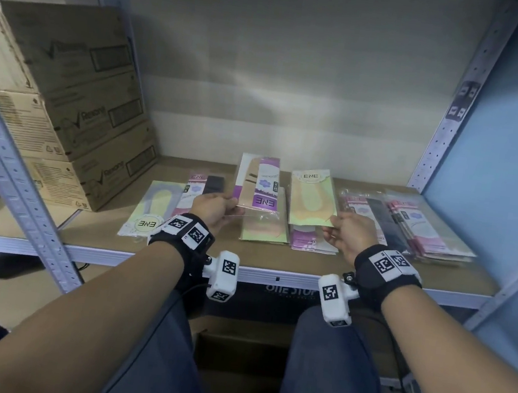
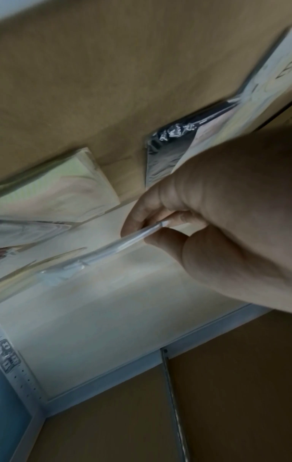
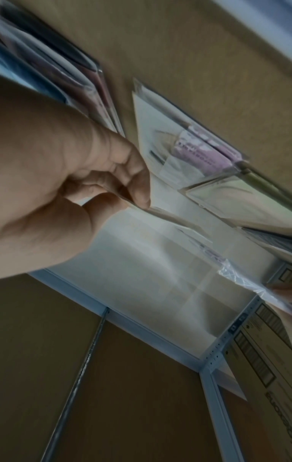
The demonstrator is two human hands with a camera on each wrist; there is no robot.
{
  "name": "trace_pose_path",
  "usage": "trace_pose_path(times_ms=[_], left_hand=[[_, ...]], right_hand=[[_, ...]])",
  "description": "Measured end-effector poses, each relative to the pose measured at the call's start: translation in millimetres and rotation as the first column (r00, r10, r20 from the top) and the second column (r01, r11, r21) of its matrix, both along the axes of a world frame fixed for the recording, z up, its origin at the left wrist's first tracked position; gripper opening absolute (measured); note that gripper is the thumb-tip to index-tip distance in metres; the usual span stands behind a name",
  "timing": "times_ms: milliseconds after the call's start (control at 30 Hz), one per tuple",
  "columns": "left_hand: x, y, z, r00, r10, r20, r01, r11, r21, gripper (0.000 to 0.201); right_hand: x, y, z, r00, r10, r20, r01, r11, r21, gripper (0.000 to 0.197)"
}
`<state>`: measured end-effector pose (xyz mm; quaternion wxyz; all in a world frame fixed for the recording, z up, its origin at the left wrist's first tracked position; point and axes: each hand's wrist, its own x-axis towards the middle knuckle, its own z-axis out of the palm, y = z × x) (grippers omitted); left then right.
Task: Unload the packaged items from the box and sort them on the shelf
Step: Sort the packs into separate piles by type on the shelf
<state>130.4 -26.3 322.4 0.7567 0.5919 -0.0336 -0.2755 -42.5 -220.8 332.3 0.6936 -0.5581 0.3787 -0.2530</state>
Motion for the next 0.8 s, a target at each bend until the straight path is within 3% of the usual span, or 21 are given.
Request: trace_pose_path(times_ms=[167, 567, 800], left_hand=[[9, 20, 4, 0.999, 0.035, 0.009, -0.035, 0.999, -0.005, 0.020], [23, 71, 2, 0.990, 0.142, 0.013, -0.141, 0.990, -0.010, 0.033], [27, 81, -3, 0.986, 0.164, 0.000, -0.164, 0.986, -0.025, 0.033]], right_hand=[[13, 13, -3, 0.999, 0.047, -0.026, -0.048, 0.999, -0.015, 0.029], [62, 43, -27, 0.975, 0.122, -0.186, -0.135, 0.989, -0.060, 0.008], [66, 46, -27, 0.950, 0.111, -0.293, -0.175, 0.964, -0.200, 0.019]])
